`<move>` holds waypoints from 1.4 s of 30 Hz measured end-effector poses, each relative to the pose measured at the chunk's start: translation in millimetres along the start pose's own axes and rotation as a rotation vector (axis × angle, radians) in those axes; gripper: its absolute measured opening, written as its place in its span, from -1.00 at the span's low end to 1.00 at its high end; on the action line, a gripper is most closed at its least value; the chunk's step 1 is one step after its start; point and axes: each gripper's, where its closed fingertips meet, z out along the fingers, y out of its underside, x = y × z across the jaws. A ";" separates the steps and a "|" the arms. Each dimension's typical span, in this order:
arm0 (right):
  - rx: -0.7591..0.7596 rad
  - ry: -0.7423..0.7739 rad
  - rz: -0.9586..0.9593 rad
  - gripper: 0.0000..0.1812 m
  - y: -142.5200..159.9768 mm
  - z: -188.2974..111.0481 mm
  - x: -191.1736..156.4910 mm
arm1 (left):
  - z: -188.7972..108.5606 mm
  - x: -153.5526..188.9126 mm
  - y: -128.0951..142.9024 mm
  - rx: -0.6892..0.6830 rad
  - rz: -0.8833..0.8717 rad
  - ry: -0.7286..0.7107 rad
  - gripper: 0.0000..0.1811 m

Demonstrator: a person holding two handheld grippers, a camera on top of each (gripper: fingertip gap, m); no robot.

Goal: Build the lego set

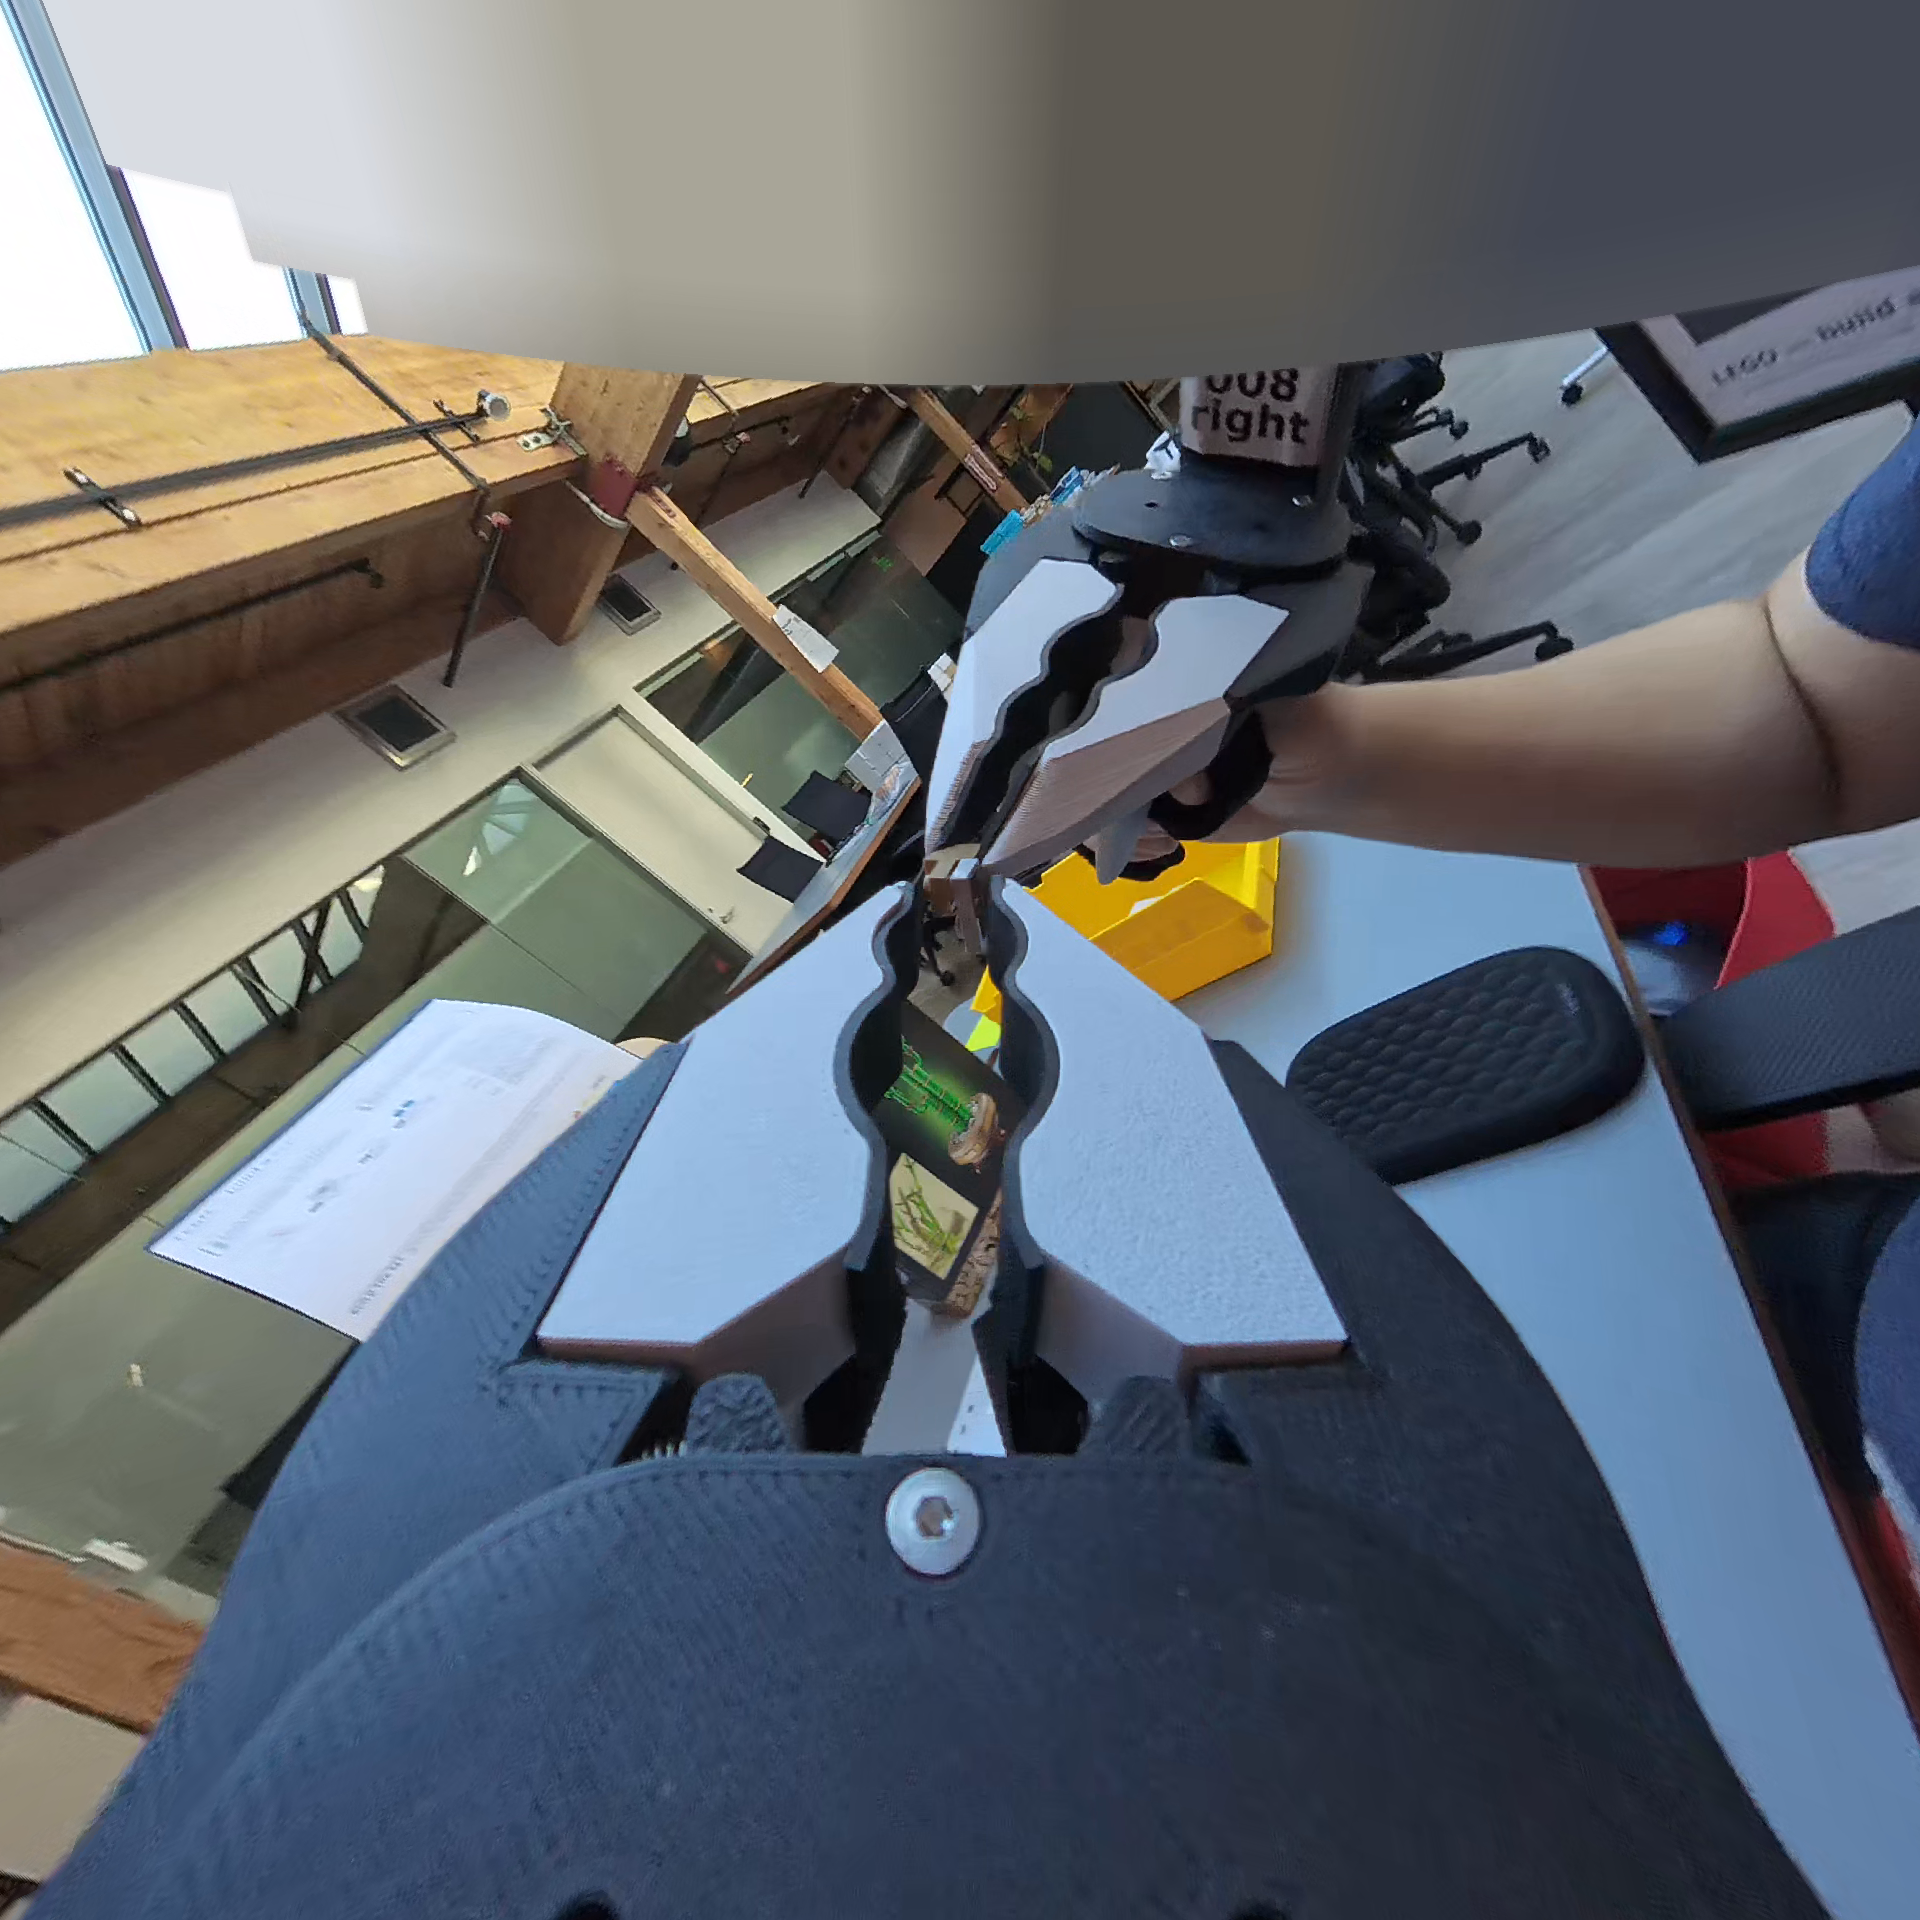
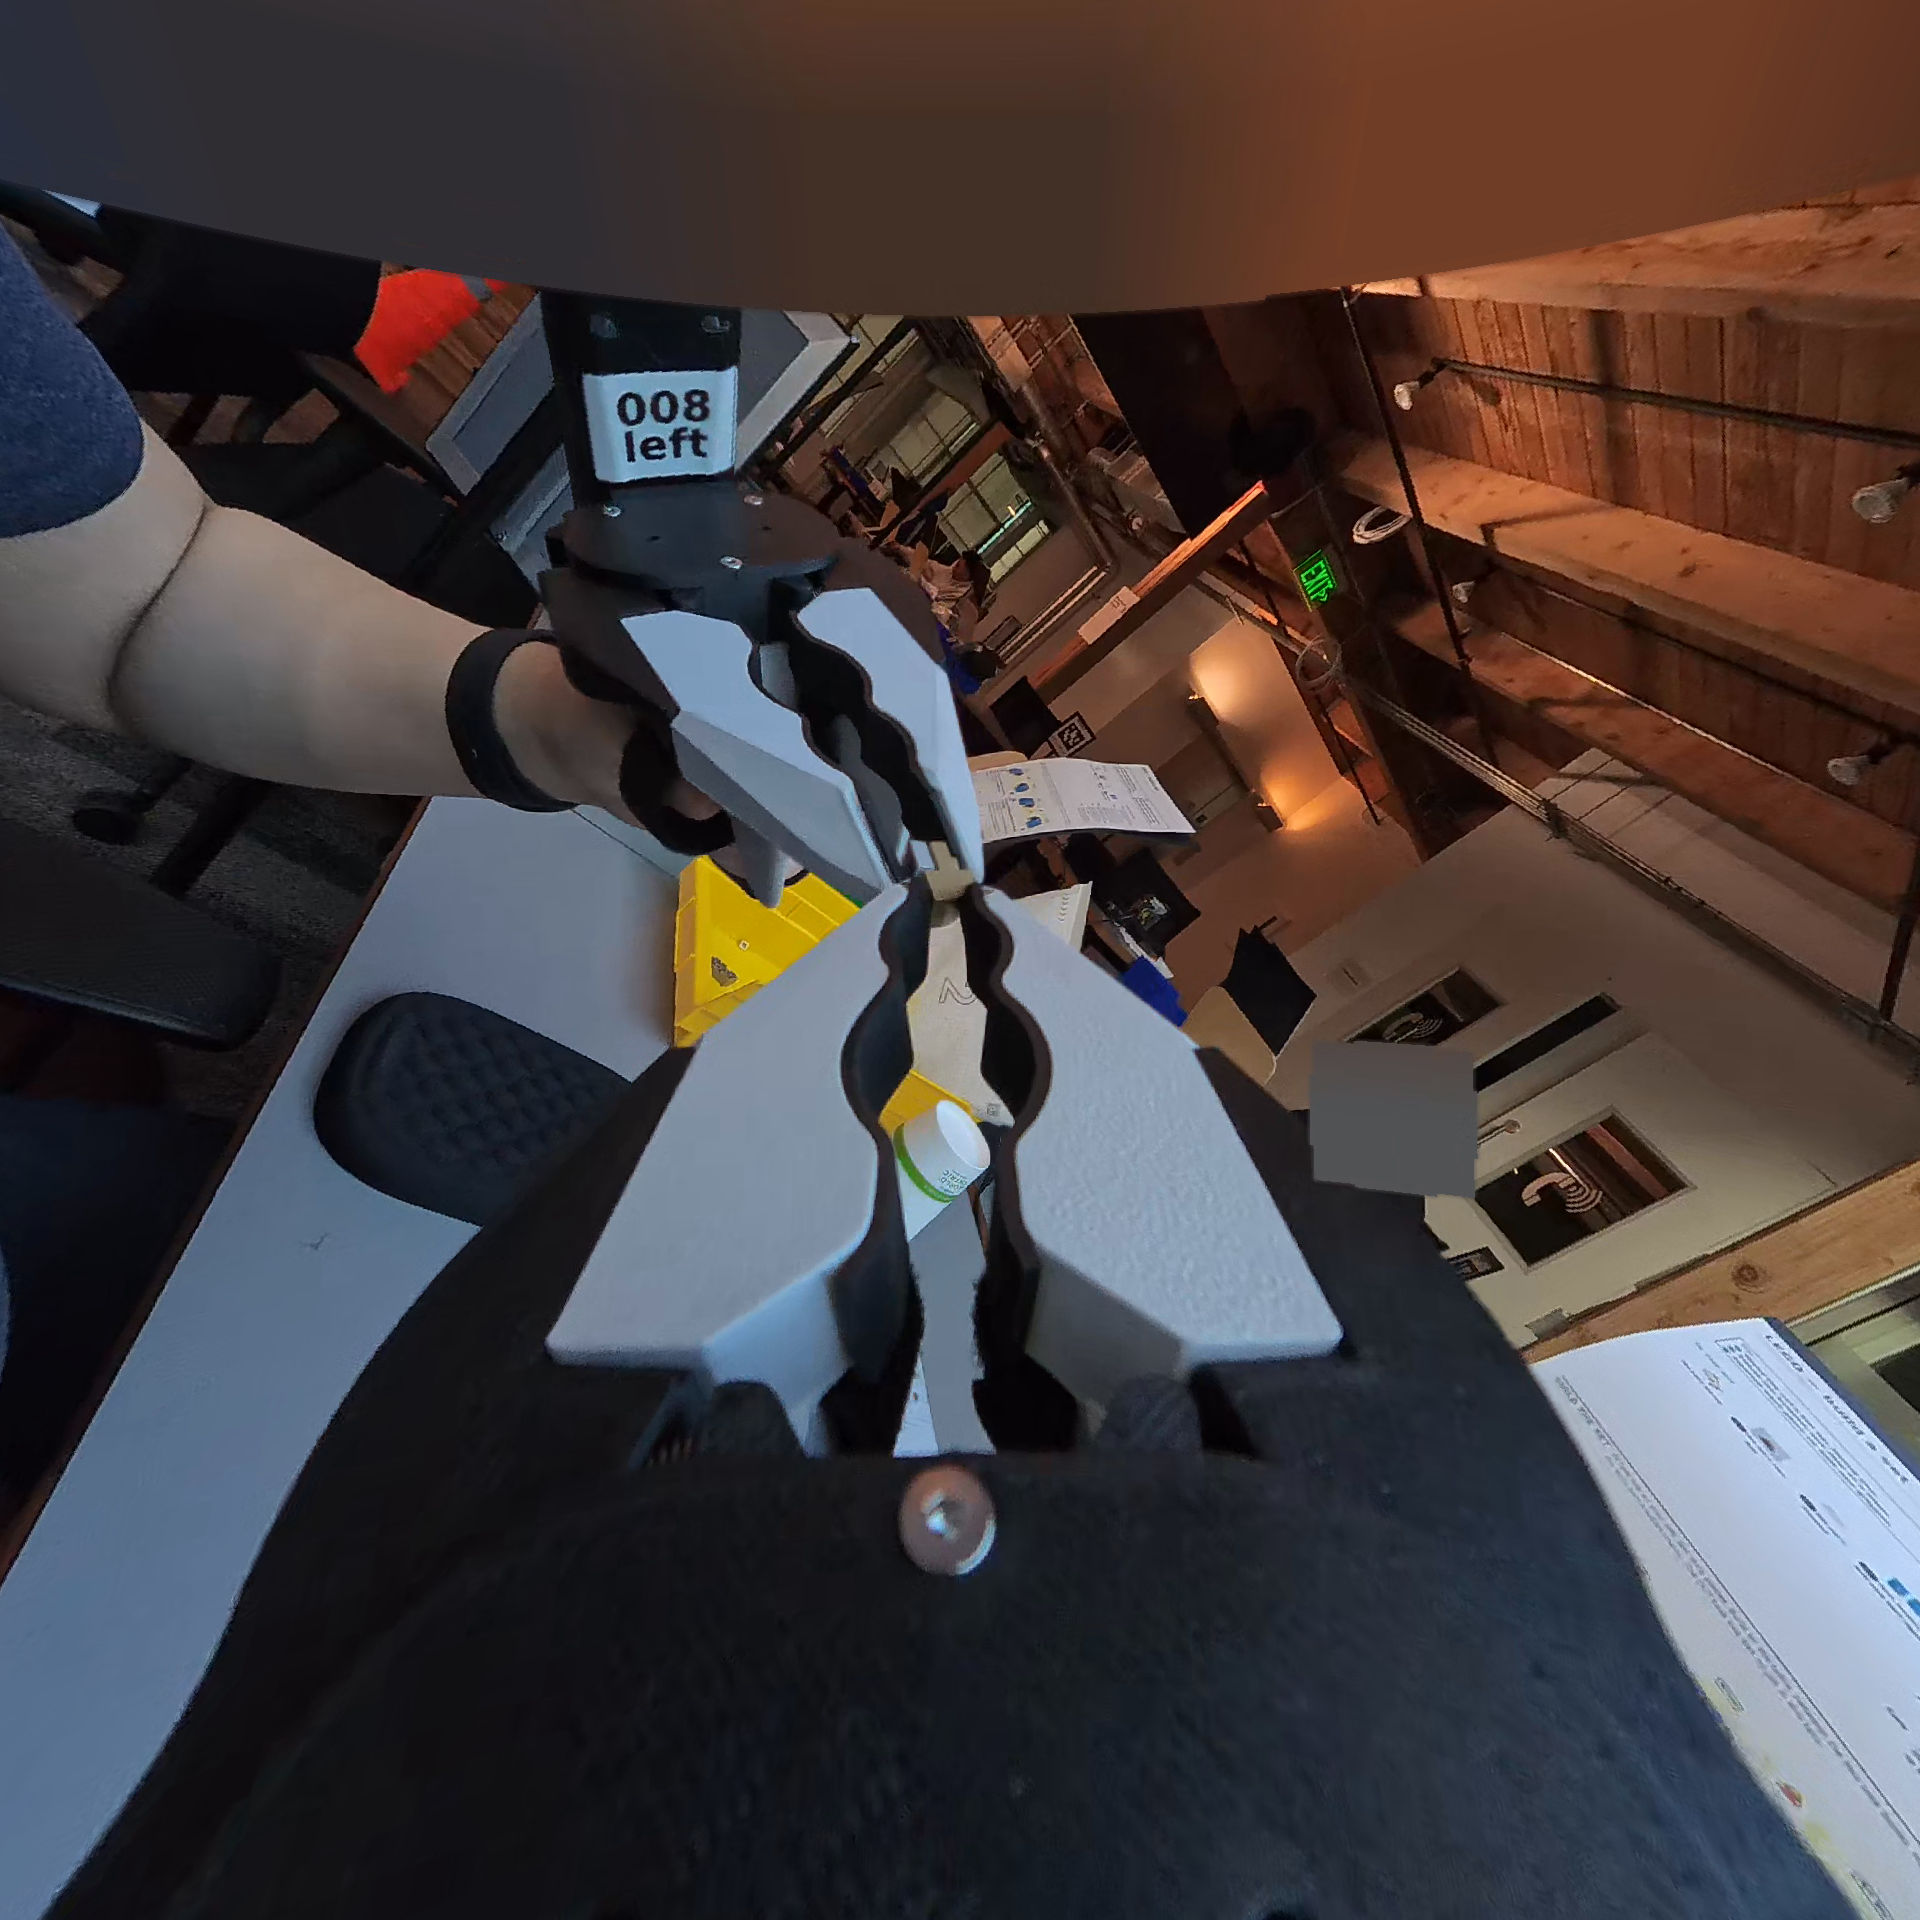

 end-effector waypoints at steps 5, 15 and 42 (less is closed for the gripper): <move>-0.026 -0.023 -0.009 -0.94 1.9 -0.1 -3.3 | -1.0 2.6 1.3 -0.006 0.053 -0.011 -0.92; -0.028 -0.036 -0.046 -0.94 0.8 -1.9 -5.7 | -1.0 6.6 1.0 0.015 -0.053 0.058 -0.92; 0.036 -0.099 0.079 -0.94 4.2 -3.3 -11.2 | -0.8 11.8 5.8 0.052 -0.165 0.132 -0.92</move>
